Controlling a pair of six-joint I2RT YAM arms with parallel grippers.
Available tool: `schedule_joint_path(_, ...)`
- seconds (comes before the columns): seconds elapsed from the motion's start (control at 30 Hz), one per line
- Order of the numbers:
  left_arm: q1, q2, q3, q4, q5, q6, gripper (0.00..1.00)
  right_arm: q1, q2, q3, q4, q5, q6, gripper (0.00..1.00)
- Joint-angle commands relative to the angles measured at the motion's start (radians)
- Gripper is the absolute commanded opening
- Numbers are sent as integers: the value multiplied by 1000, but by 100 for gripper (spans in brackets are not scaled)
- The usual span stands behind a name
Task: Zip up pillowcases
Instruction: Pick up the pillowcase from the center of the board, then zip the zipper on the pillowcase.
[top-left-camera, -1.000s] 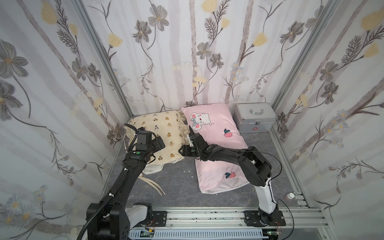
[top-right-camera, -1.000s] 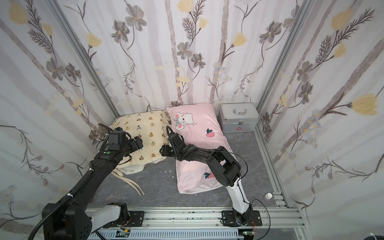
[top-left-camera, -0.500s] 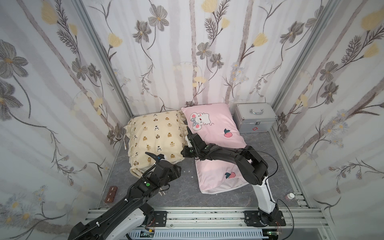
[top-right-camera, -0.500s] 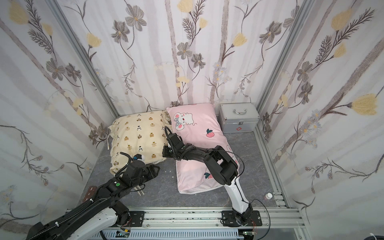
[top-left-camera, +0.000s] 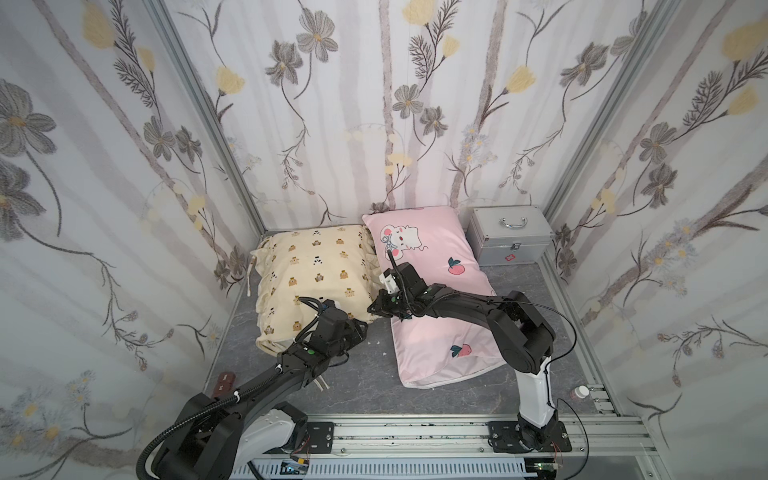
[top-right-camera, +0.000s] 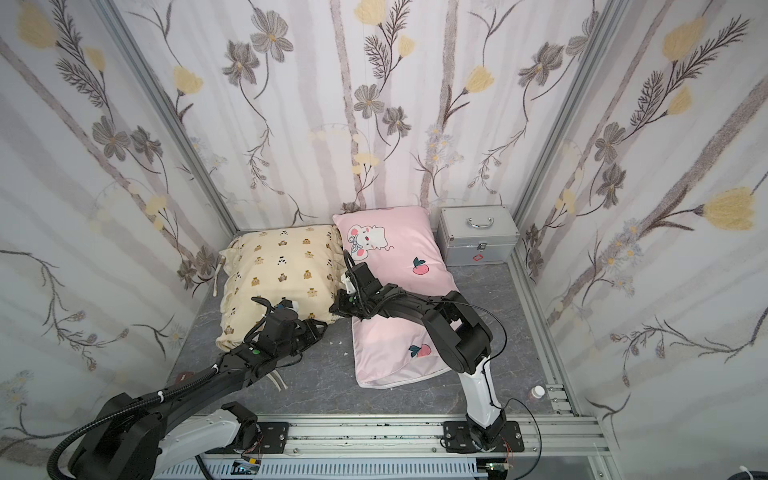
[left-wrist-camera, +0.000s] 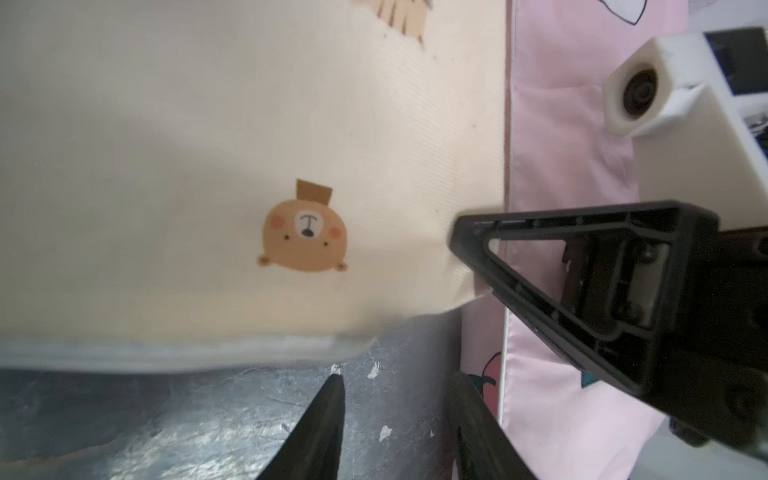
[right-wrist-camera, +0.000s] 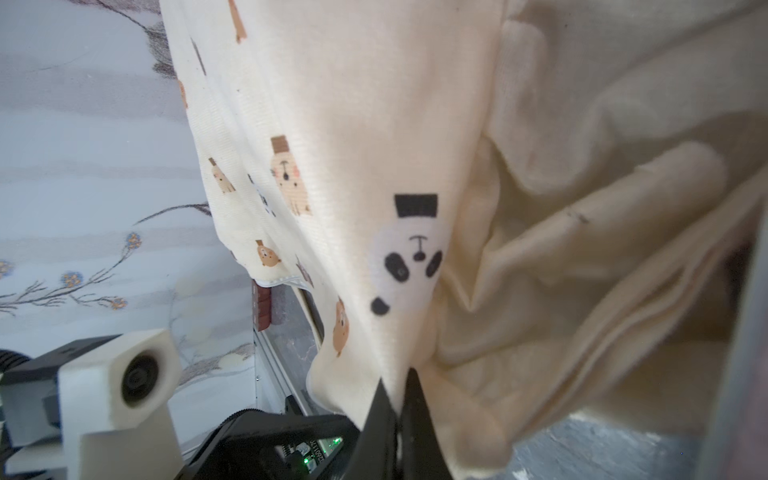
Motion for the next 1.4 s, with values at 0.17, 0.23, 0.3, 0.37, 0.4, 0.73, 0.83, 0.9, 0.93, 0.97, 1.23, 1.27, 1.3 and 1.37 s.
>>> schedule_joint_path(0.17, 22, 62, 24, 82, 61, 13, 38, -4, -10, -17, 95, -106, 97, 0)
schedule_joint_path(0.23, 24, 76, 25, 79, 58, 16, 38, -3, -12, -20, 108, -111, 108, 0)
schedule_joint_path(0.3, 25, 87, 24, 80, 56, 20, 40, -5, -16, -20, 110, -111, 109, 0)
schedule_joint_path(0.37, 26, 100, 30, 72, 56, 30, 46, -4, -19, -23, 112, -112, 108, 0)
schedule_joint_path(0.4, 27, 106, 34, 72, 53, 33, 48, -5, -21, -26, 115, -113, 110, 0)
schedule_joint_path(0.73, 46, 155, 79, 75, 53, 54, 38, 0, -43, -92, 182, -130, 143, 0)
schedule_joint_path(0.83, 49, 154, 82, 64, 59, 54, 32, -2, -44, -98, 185, -127, 144, 0)
schedule_joint_path(0.9, 48, 152, 75, 58, 57, 54, 28, -1, -44, -97, 188, -127, 143, 0)
schedule_joint_path(0.93, 50, 150, 73, 53, 53, 54, 26, -1, -45, -96, 189, -126, 144, 0)
schedule_joint_path(0.97, 50, 147, 67, 51, 50, 53, 24, -1, -44, -95, 189, -127, 144, 0)
schedule_joint_path(1.23, 64, 136, 53, 29, 40, 49, 12, -3, -43, -96, 183, -122, 136, 0)
schedule_joint_path(1.27, 65, 136, 55, 28, 40, 49, 11, -2, -43, -96, 183, -121, 135, 0)
schedule_joint_path(1.3, 66, 136, 56, 24, 41, 49, 11, -2, -44, -96, 183, -121, 133, 0)
schedule_joint_path(1.37, 66, 136, 61, 11, 40, 54, 9, -3, -44, -97, 180, -119, 131, 0)
